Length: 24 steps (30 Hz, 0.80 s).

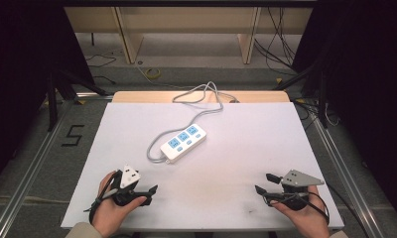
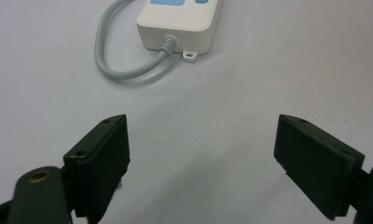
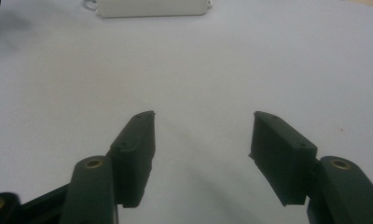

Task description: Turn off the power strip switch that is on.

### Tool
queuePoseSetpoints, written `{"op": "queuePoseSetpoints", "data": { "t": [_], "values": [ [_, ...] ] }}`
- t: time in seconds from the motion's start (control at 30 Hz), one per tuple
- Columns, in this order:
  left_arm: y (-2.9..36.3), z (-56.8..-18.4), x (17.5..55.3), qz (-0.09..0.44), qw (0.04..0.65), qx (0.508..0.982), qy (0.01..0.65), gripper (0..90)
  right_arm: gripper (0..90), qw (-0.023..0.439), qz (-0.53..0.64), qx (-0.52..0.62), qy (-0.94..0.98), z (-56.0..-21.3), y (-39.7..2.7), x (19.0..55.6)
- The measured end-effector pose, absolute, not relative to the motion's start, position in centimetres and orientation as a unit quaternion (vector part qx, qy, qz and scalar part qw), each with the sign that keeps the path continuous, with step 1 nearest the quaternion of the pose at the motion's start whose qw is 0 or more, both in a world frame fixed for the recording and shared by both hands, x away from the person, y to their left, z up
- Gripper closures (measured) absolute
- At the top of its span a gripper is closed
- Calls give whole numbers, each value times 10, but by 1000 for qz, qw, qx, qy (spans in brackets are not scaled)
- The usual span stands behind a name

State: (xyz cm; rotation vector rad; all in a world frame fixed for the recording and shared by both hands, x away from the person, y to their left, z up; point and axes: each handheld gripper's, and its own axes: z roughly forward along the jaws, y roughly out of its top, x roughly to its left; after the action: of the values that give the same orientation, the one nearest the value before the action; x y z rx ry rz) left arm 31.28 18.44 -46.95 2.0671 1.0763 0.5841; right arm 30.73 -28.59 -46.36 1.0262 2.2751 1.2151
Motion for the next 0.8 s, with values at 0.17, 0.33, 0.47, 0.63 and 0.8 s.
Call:
{"op": "queuePoseSetpoints", "data": {
  "t": [0.17,0.33,0.47,0.63,0.8],
  "values": [
    [186,-471,314,226,357,803,420,177,478,173,413,363,817,-463,-285,307],
    [186,-472,315,223,355,803,423,178,711,182,391,352,831,-457,-283,308],
    [186,-472,315,224,356,802,424,181,861,204,376,350,833,-452,-282,310],
    [186,-473,317,224,354,803,425,184,900,210,367,349,836,-447,-279,312],
    [185,-473,317,226,356,802,424,185,900,208,362,344,841,-444,-276,316]
  ]
}}
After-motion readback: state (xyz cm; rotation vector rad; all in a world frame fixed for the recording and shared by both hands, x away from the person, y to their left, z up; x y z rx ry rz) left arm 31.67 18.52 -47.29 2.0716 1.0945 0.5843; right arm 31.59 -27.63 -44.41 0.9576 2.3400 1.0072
